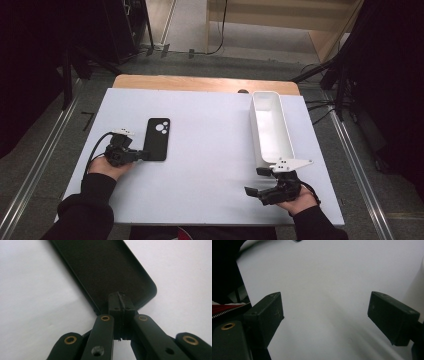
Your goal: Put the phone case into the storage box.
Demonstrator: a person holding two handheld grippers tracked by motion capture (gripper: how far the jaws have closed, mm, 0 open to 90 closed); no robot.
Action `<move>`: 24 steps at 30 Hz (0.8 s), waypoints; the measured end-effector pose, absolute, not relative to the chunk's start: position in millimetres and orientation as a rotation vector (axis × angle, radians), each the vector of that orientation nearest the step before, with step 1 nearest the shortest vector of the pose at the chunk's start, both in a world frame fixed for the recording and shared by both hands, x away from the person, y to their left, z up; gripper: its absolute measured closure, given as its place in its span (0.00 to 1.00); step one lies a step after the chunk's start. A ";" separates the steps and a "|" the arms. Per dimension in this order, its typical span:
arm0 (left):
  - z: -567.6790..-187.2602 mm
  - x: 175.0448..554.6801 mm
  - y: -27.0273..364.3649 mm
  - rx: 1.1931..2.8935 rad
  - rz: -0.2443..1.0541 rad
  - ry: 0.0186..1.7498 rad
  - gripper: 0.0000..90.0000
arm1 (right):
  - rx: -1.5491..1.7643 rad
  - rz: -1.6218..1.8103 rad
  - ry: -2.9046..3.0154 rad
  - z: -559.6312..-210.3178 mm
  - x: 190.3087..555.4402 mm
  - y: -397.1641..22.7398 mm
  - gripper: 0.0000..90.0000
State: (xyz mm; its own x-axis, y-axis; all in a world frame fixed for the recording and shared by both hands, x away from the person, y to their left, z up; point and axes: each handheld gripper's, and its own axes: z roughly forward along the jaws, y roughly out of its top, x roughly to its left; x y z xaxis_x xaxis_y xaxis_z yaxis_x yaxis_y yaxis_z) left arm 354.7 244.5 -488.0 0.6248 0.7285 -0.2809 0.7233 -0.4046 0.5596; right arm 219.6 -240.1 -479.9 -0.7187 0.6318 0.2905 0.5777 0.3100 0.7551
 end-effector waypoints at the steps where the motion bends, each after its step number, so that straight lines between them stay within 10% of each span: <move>1: -488.0 354.7 244.5 2.190 0.010 1.132 0.99 | 1.152 1.397 2.493 -479.9 219.6 -240.0 0.13; 24: -483.7 355.3 287.7 2.098 0.093 1.293 0.96 | 1.153 1.400 2.492 -480.3 220.3 -239.5 0.13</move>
State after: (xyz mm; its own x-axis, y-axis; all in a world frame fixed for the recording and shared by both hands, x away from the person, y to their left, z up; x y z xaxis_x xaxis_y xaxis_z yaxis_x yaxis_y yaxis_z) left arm 355.3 287.7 -483.7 0.5077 0.8178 -0.2711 0.7708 -0.2906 0.5669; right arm 220.3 -239.5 -480.3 -0.7182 0.6319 0.2913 0.5775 0.3079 0.7561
